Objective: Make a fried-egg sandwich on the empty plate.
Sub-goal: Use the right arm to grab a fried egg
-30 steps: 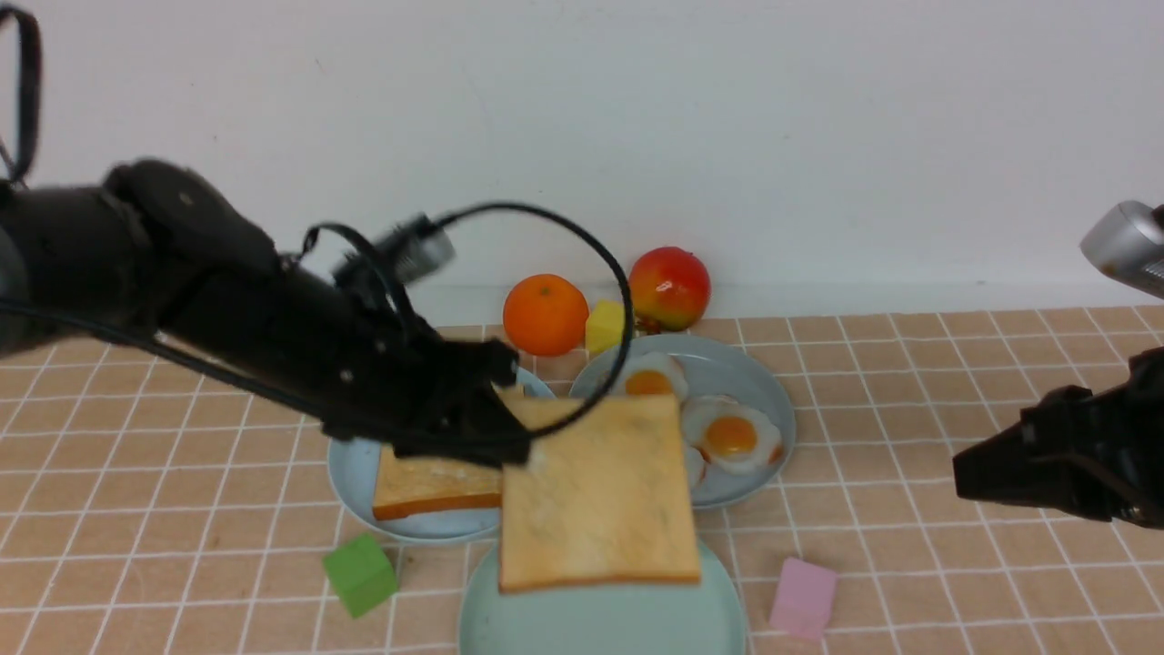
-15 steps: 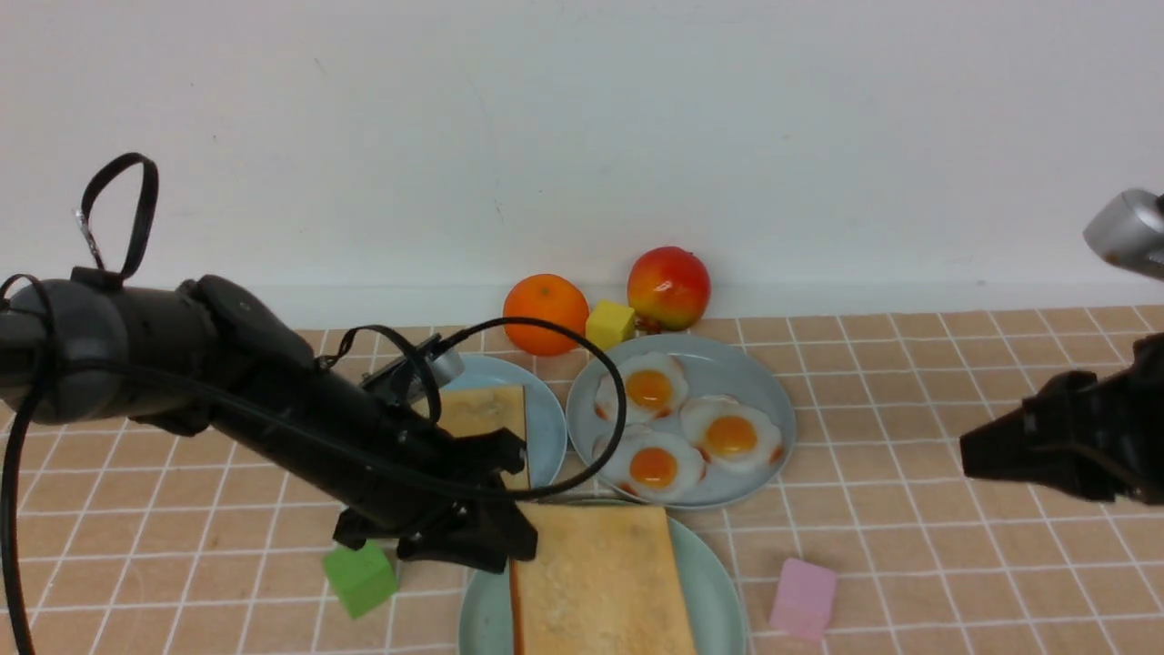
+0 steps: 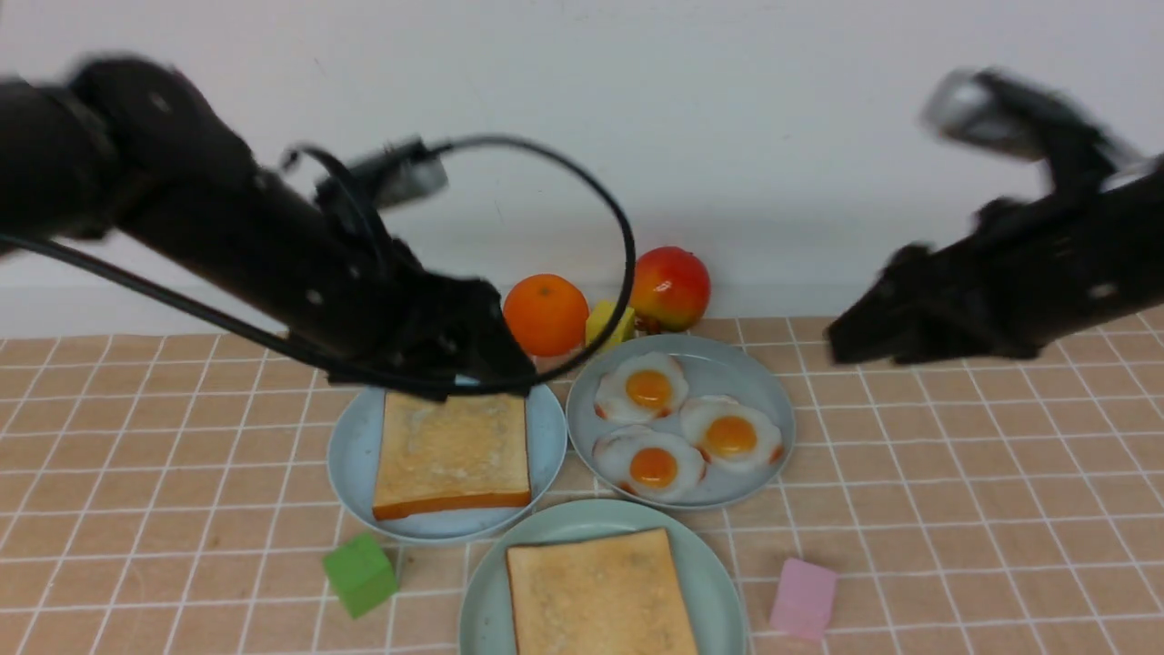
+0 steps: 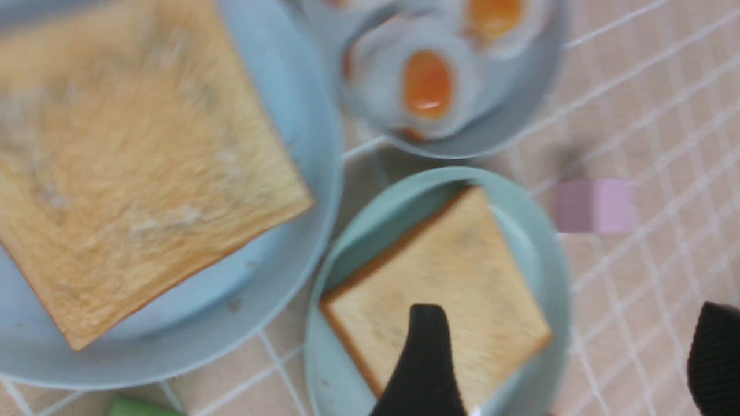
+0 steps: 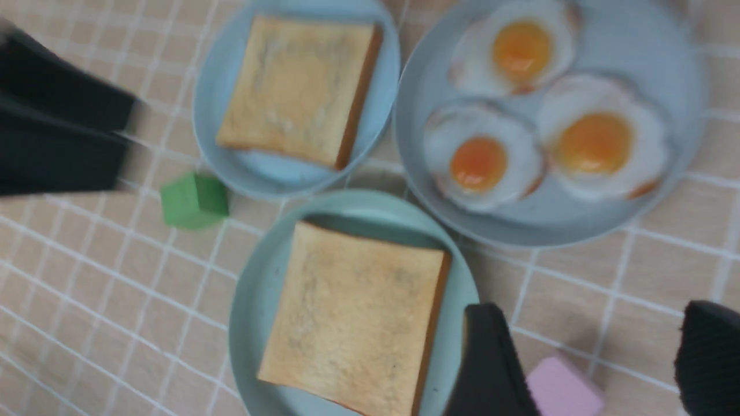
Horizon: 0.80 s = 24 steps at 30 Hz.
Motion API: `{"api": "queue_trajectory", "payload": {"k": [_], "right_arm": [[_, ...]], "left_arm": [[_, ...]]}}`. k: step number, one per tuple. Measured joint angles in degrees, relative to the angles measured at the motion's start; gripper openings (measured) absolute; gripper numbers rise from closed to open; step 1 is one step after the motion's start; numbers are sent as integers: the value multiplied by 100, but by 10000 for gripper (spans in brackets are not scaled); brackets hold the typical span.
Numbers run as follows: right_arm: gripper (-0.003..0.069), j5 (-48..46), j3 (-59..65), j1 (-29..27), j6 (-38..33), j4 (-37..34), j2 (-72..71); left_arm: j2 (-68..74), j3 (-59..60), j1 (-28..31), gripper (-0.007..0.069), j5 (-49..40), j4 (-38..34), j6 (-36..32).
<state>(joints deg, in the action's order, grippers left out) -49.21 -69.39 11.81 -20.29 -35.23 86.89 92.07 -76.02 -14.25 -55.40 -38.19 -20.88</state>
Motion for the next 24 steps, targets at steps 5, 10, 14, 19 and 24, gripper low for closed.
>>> {"api": "queue_trajectory", "payload": {"k": [5, 10, 14, 19, 24], "right_arm": [[458, -105, -630, 86, 65, 462, 1033], [458, -322, -1449, 135, 367, 854, 1747], [458, -450, -1963, 467, 450, 1073, 2240], [458, -553, -2410, 962, 667, 1329, 2875], [445, -881, -3119, 982, 661, 1883, 3336]], "left_arm": [[-770, 215, 0, 432, -593, -40, -472], [-1444, 935, 0, 229, -656, -377, -982], [-1865, 1523, 0, 25, -623, -491, -1232], [-2007, 1838, 0, -13, -448, -122, -1241], [-2007, 1847, -73, -13, -164, 394, -872]]}}
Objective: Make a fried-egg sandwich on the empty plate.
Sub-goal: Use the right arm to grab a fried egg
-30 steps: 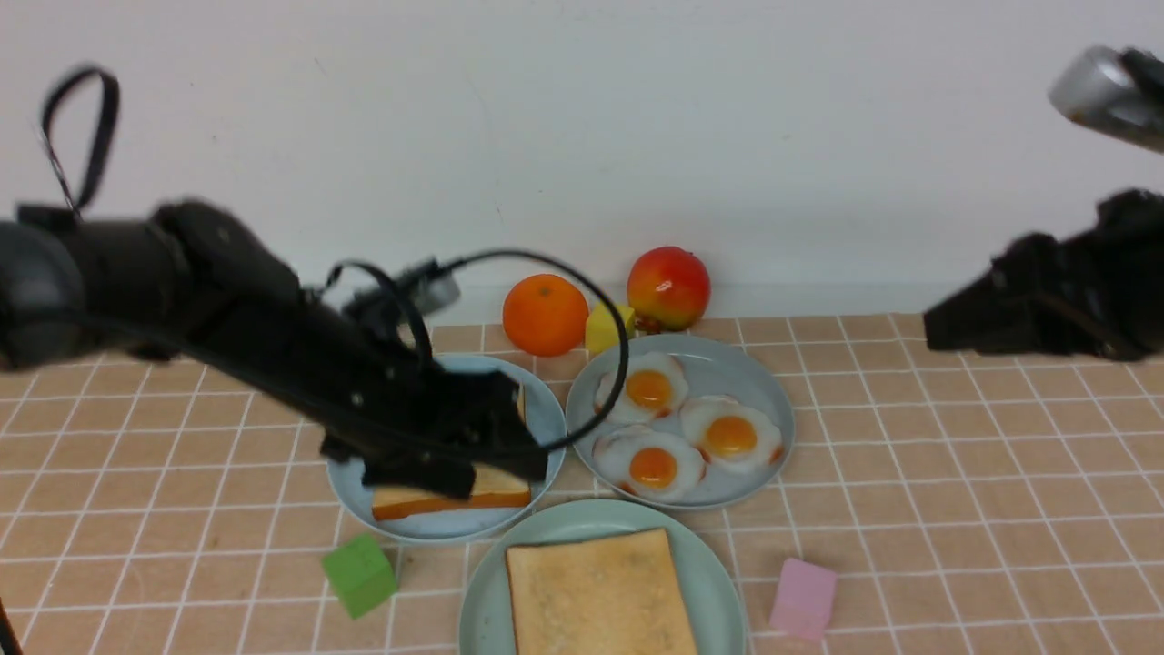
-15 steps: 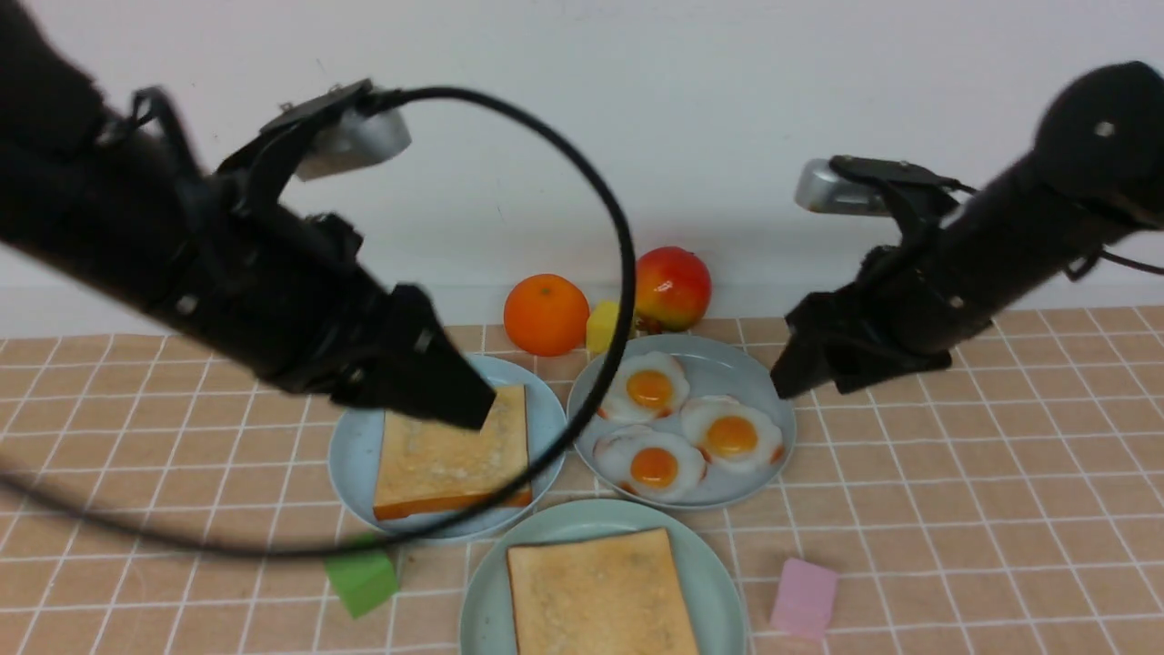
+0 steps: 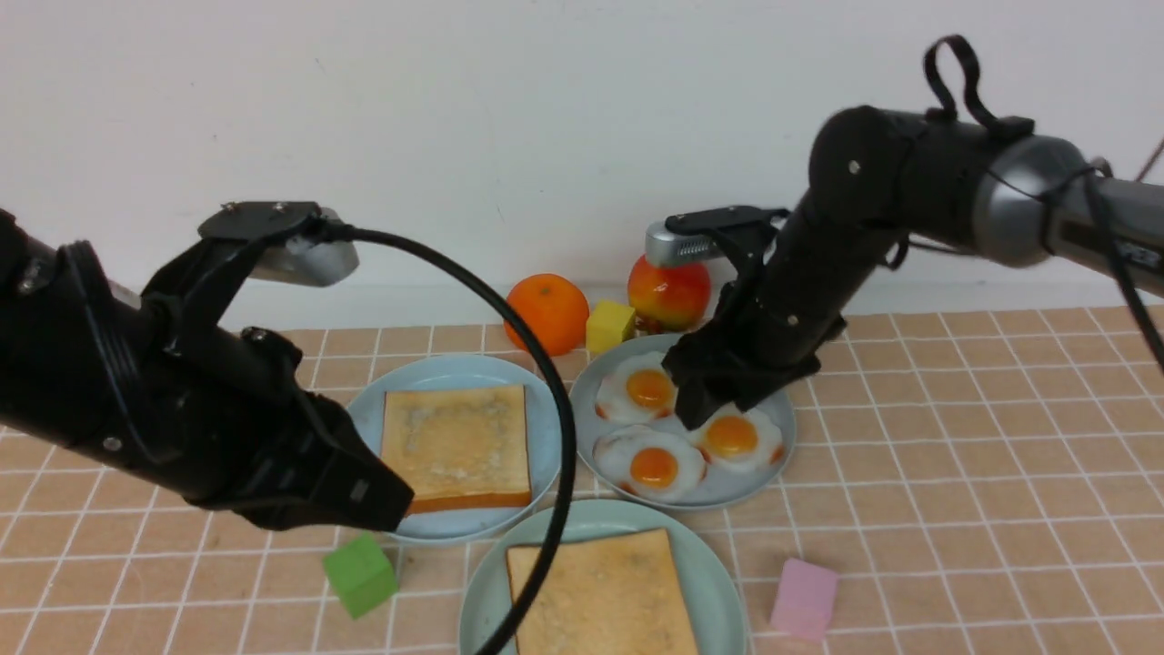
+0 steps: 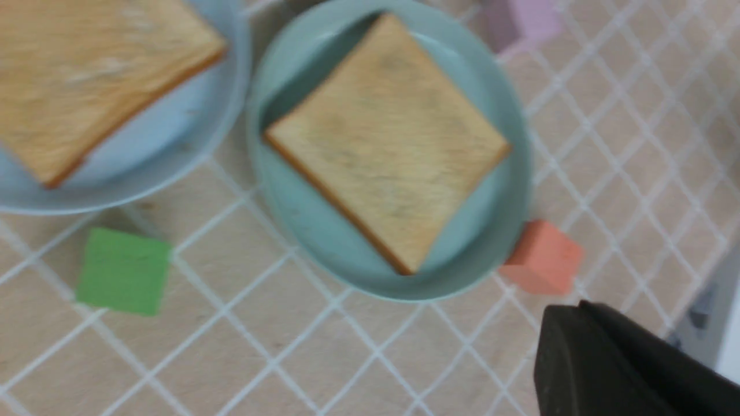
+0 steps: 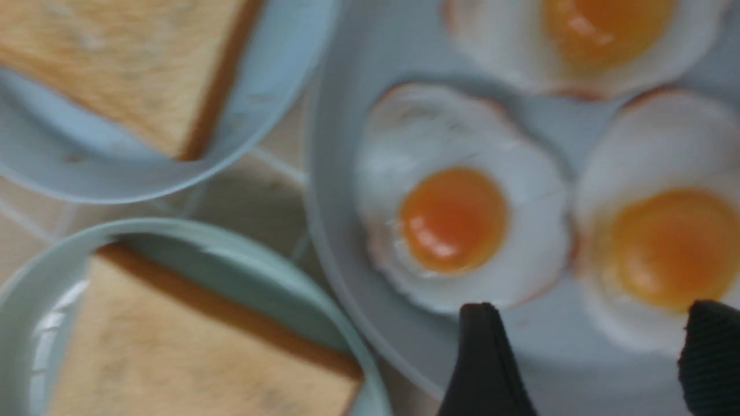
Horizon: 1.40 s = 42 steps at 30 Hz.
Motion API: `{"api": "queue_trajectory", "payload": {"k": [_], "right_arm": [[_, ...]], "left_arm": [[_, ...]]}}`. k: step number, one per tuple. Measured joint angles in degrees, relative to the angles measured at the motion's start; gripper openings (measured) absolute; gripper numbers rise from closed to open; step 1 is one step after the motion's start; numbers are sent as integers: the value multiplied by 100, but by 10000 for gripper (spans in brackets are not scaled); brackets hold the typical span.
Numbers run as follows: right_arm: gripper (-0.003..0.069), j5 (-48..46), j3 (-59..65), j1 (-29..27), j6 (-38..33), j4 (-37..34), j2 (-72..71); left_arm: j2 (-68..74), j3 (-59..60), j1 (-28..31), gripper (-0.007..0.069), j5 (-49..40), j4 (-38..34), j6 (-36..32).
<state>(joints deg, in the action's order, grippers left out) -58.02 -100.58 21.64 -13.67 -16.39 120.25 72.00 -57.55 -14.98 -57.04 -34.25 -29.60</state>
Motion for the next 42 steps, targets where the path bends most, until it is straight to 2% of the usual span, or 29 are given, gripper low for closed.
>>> {"api": "queue_trajectory", "payload": {"k": [2, 6, 10, 15, 21, 31, 37, 42], "right_arm": [[428, -165, -381, -6, 30, 210, 158], [395, -263, -959, -40, 188, 529, 442], [349, -408, -1419, -131, 89, 696, 911], [274, -526, -1720, -157, -294, 699, 1323], [202, -531, -1846, -191, -485, 676, 1583], [196, -430, -1867, -332, -535, 670, 1645], [204, -424, -1867, -332, -1487, 670, 1650], [211, -331, -1888, -332, -1750, 508, 1735]], "left_arm": [[0, 0, -269, -13, 134, 209, 93], [0, 0, -1197, -13, 389, 620, 308], [0, 0, -1857, -13, 781, 1324, 905], [0, 0, -1946, -13, 938, 1874, 1498], [0, 0, -1946, -13, 938, 2034, 1671], [0, 0, -1946, -13, 938, 2051, 1777], [0, 0, -1946, -13, 926, 2051, 1791], [0, 0, -1946, -10, 886, 2051, 1798]]}}
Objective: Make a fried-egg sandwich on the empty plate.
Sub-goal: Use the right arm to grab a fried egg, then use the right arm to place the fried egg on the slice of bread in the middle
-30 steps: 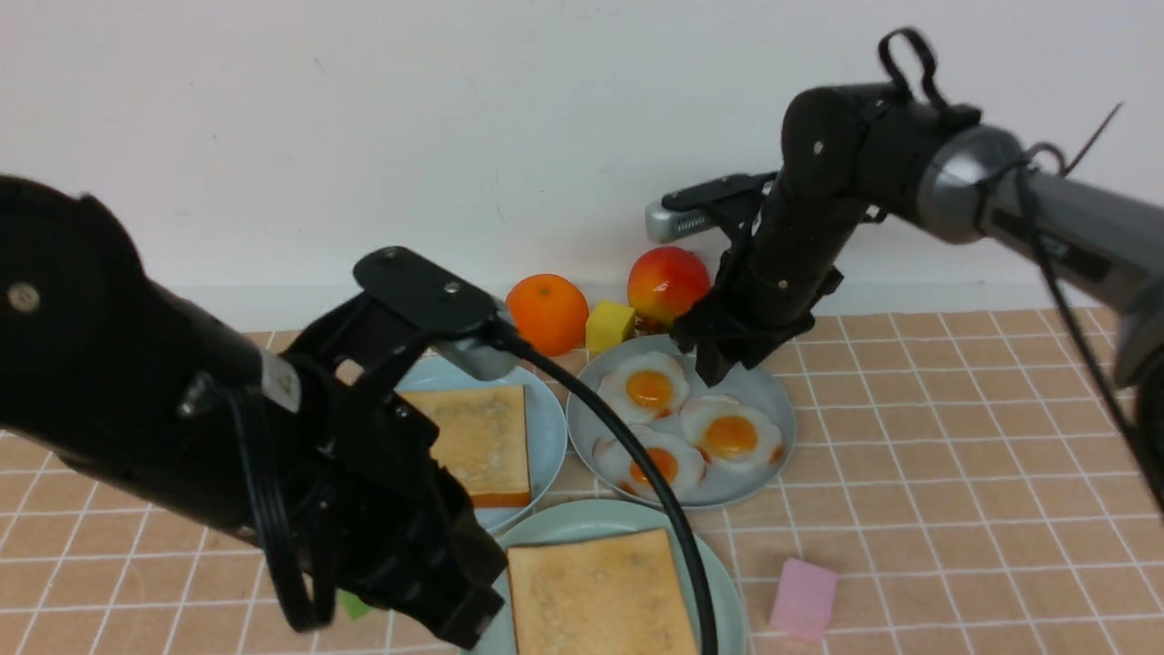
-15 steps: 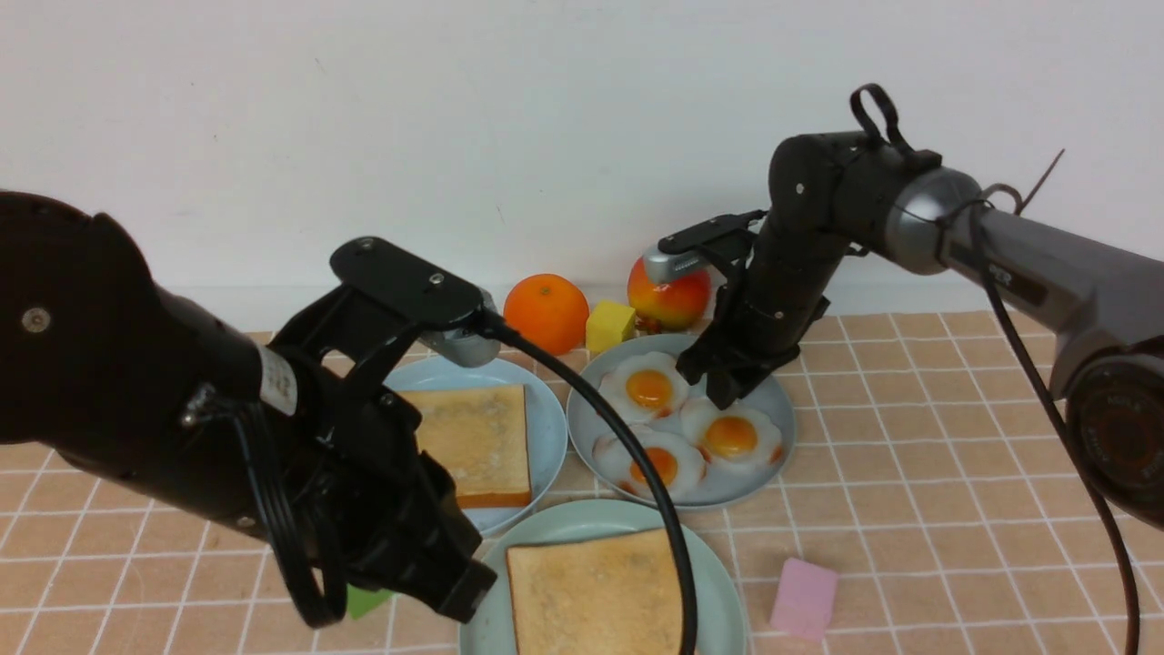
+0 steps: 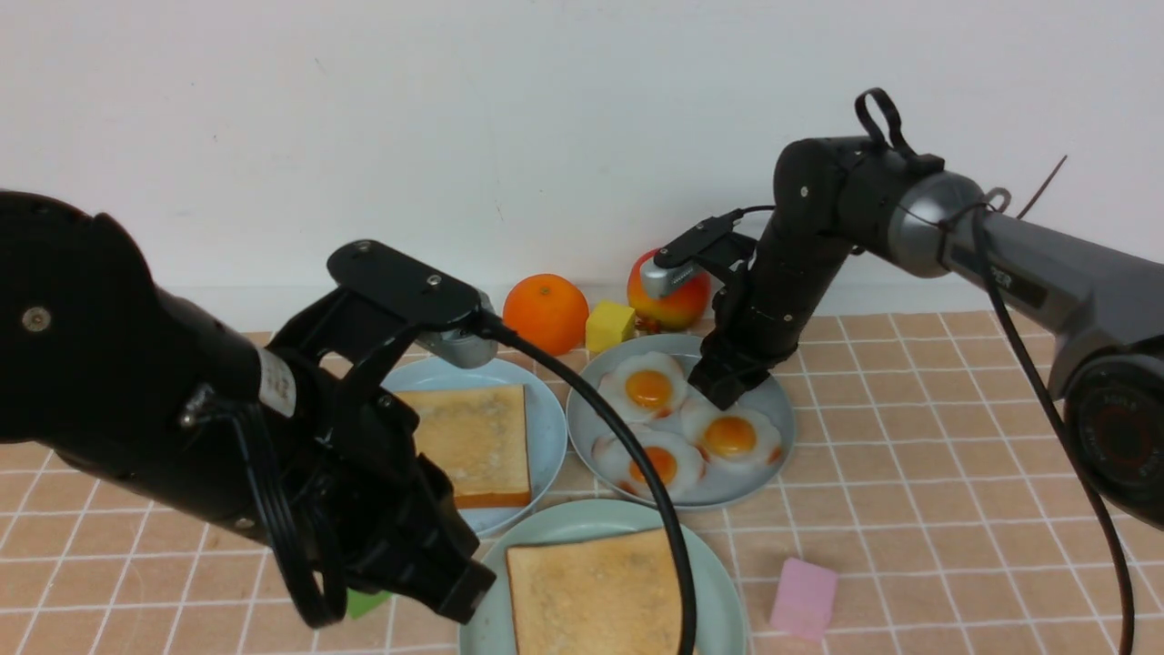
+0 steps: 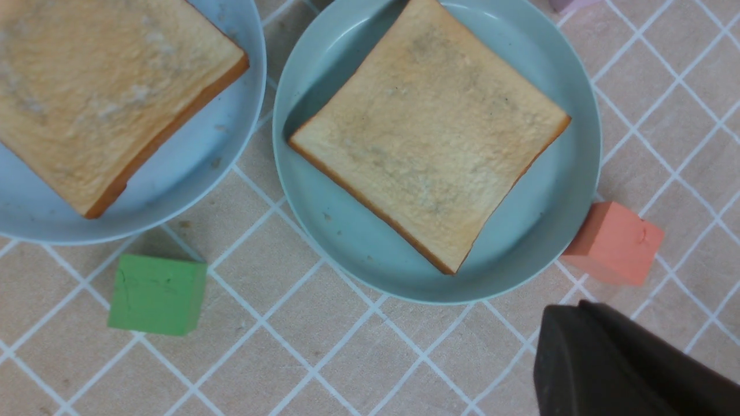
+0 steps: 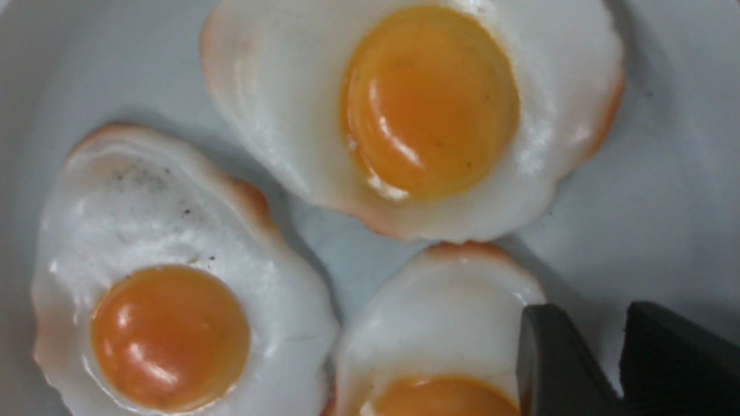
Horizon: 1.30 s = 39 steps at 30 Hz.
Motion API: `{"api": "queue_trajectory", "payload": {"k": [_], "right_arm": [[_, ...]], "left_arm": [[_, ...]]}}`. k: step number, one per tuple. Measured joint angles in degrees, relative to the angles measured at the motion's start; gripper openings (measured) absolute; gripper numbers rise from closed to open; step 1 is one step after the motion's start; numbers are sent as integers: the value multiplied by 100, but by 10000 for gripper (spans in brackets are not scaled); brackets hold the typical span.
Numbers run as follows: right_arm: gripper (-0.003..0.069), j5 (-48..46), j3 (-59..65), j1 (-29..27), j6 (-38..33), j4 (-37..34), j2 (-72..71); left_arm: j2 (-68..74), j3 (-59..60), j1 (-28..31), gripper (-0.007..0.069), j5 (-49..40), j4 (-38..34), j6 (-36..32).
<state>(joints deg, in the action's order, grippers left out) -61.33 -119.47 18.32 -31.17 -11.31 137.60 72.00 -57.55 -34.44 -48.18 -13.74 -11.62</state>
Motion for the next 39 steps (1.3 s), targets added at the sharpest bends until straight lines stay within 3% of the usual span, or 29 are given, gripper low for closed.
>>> {"api": "queue_trajectory", "payload": {"k": [5, 8, 11, 21, 26, 30, 37, 39], "right_arm": [[182, -121, -60, -47, -13, -193, 56], [78, -180, -84, -53, -18, -248, 69], [26, -224, -89, -58, -18, -279, 69], [20, -892, -776, -59, 400, -176, 197], [17, -916, -1008, -59, 864, 279, -410], [17, -946, -989, -59, 1097, 181, -996], [17, -961, 410, -33, 1141, -652, -2315], [17, -794, 1396, 83, 1148, -741, -2676]], "left_arm": [[0, 0, 0, -10, -7, 11, 0], [0, 0, 0, -8, -7, 17, 0], [0, 0, 0, -5, -7, 17, 0], [0, 0, 0, 3, -13, 21, 1], [0, 0, 0, 9, -18, 91, 145], [0, 0, 0, 14, -43, 98, 289], [0, 0, 0, 20, -260, 182, 470], [0, 0, 0, 22, -289, 303, 561]]}}
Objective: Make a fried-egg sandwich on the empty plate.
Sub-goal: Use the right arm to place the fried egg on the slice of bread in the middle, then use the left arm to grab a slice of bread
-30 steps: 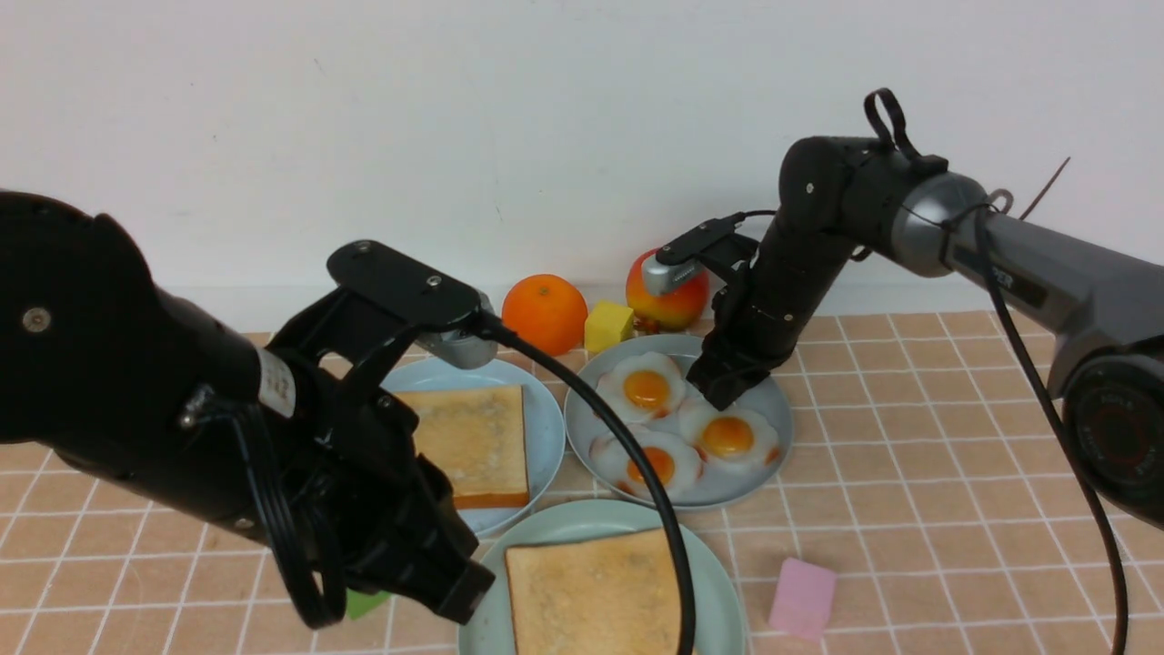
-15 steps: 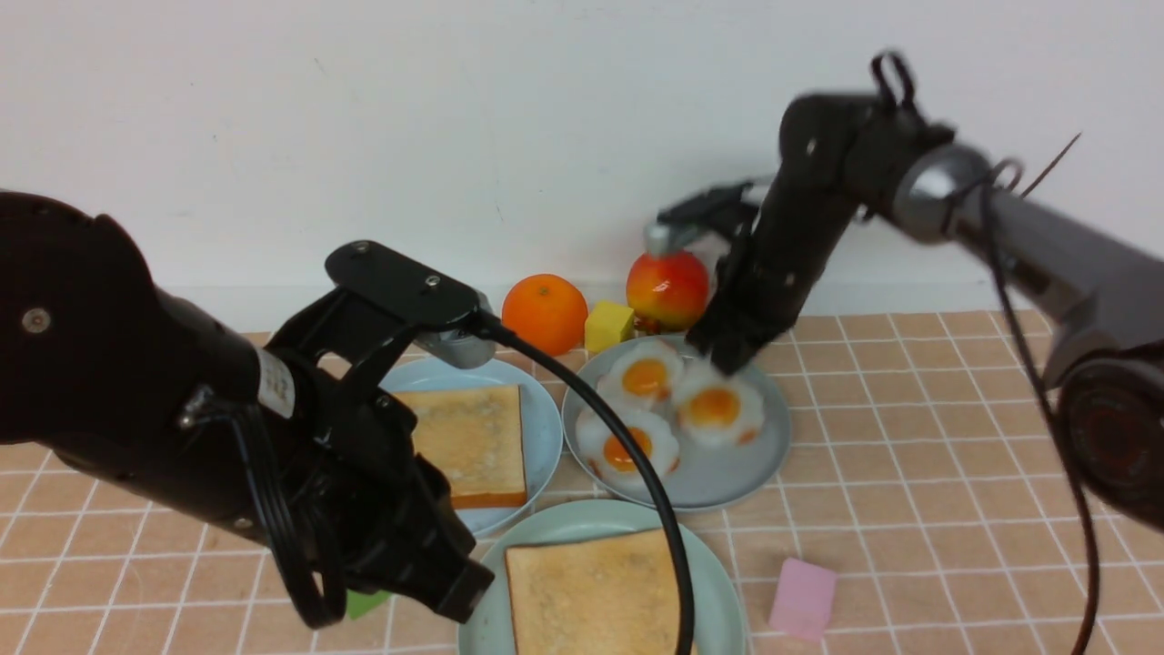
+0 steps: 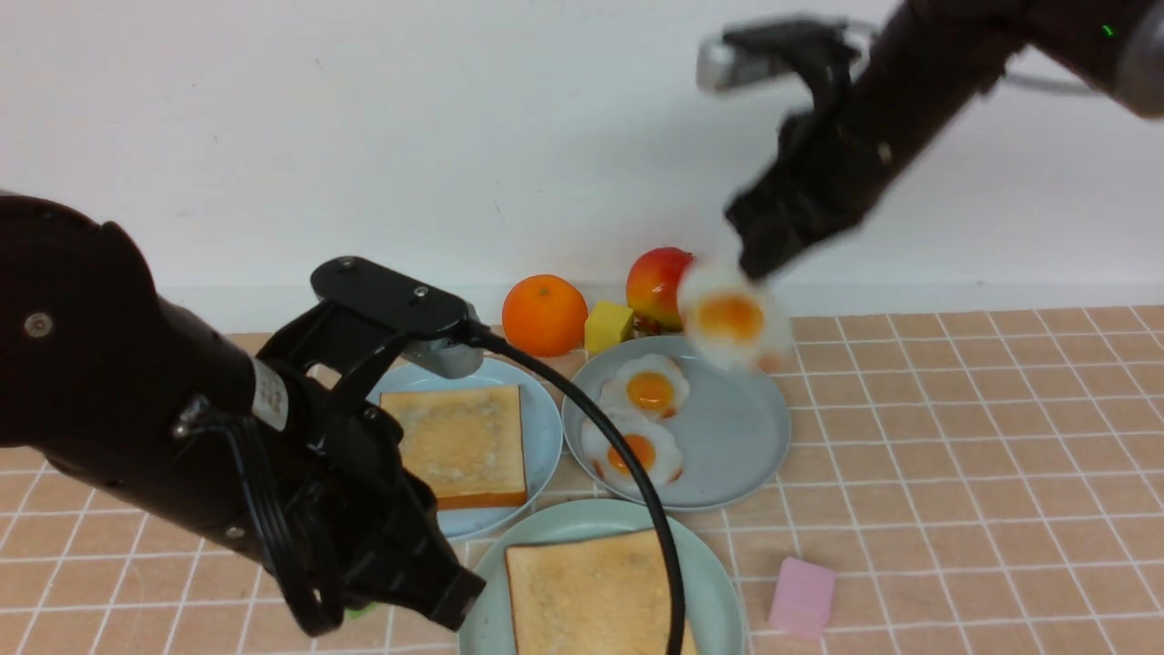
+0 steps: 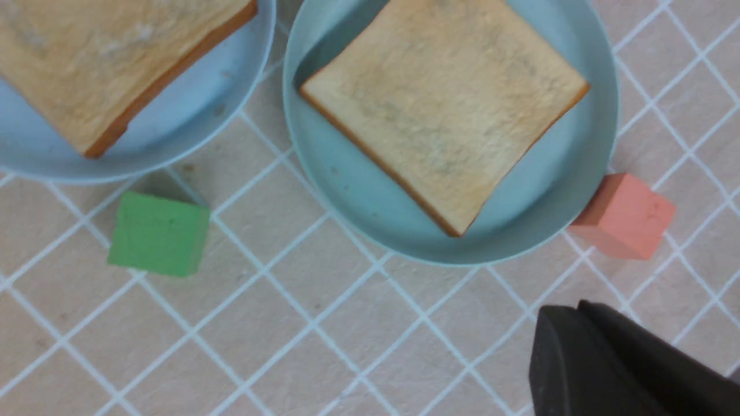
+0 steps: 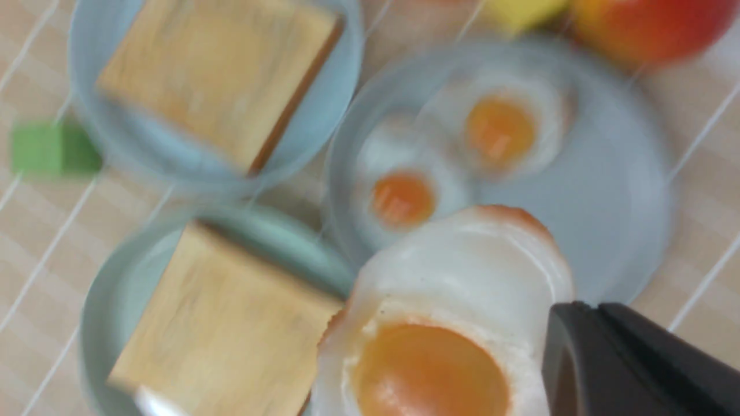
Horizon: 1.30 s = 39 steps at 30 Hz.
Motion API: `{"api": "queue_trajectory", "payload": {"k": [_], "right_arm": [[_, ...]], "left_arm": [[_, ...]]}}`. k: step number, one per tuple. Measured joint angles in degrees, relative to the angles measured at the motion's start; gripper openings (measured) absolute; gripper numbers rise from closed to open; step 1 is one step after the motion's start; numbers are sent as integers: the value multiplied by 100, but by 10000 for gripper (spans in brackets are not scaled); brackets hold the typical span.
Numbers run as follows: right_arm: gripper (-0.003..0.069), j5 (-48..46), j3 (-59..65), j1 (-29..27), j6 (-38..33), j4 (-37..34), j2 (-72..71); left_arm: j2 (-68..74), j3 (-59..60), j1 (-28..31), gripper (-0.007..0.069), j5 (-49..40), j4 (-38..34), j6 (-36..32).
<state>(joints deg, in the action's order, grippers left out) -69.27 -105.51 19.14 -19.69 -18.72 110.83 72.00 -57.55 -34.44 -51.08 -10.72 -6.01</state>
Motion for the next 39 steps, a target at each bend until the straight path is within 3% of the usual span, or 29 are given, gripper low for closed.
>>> {"api": "queue_trajectory", "payload": {"k": [9, 16, 21, 24, 29, 35, 39], "right_arm": [[17, 2076, 2529, 930, 16, -889, -172], [81, 2544, 2873, 1300, 36, -1099, 86], [272, 2584, 2879, 1348, 327, -861, 25], [461, 2172, 2879, 1306, 656, -153, -433], [599, 1424, 2879, 1085, 1096, 537, -1507], [583, 805, 2879, 1008, 1217, 686, -2768], [528, 588, 2879, 1008, 1217, 629, -3241]], "left_arm": [[0, 0, 0, 33, 202, 320, 229], [0, 0, 0, 39, 391, 382, 257], [120, 24, 0, 50, 855, 504, 497], [413, 98, 129, 80, 1550, 996, 1510], [1000, 104, 915, 141, 2279, 1642, 2828], [2074, 8, 1751, 229, 2355, 1394, 3100], [2784, -509, 1993, 307, 2128, 924, 2647]]}}
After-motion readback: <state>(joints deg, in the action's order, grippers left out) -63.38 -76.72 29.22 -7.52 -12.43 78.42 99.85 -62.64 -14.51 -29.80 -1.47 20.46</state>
